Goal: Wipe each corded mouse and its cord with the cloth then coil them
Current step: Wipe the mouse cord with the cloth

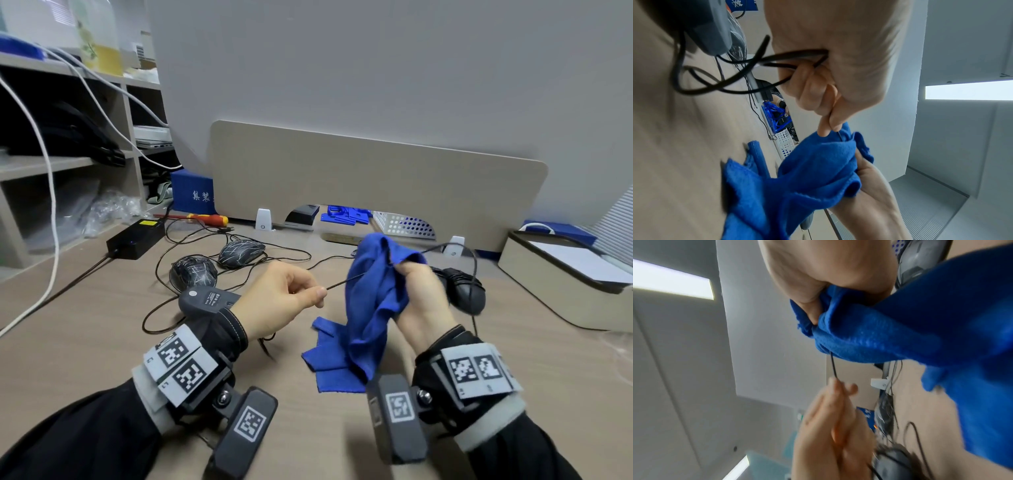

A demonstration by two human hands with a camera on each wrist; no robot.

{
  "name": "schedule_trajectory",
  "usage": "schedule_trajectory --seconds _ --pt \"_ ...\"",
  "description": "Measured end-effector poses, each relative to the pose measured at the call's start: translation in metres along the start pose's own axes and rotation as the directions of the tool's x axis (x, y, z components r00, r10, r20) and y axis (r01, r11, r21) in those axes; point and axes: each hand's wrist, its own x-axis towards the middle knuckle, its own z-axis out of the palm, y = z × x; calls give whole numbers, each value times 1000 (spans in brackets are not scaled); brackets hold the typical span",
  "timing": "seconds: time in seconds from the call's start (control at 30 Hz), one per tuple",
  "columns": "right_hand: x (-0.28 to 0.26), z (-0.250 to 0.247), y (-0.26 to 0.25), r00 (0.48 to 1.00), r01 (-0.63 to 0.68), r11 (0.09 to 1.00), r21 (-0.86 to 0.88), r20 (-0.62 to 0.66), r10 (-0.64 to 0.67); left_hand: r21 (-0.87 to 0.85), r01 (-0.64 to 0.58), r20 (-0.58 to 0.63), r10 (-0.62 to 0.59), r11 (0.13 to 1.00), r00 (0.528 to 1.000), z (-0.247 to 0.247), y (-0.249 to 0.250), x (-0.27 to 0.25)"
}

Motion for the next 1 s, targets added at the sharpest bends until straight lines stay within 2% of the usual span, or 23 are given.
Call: schedule_trajectory --seconds 0.13,0.27,0.4,0.5,0.63,0.8,0.9,1.0 --pt "10 -15 -13 997 45 987 157 -70 -34 -28 57 33 -56 998 998 0 -1 0" --pt "5 -10 -10 1000 20 990 139 -24 -17 -71 157 130 -147 985 981 -2 -1 -1" --pt "4 -2 -3 1000 -24 994 111 18 23 -111 217 100 -206 970 973 -1 5 1" --pt "0 4 4 997 -52 995 81 58 47 -165 188 94 -174 968 980 4 9 1" --pt "1 8 18 999 -26 1000 11 19 25 -250 140 124 -112 958 986 15 14 -1" --pt "-7 12 14 985 -149 954 259 123 120 -177 48 56 -39 983 998 19 9 0" --pt "-12 14 10 971 -196 939 283 193 144 -165 25 114 -6 986 993 20 8 -1" --pt "-9 7 1 979 -171 934 314 156 127 -153 25 125 -6 988 992 17 10 -2"
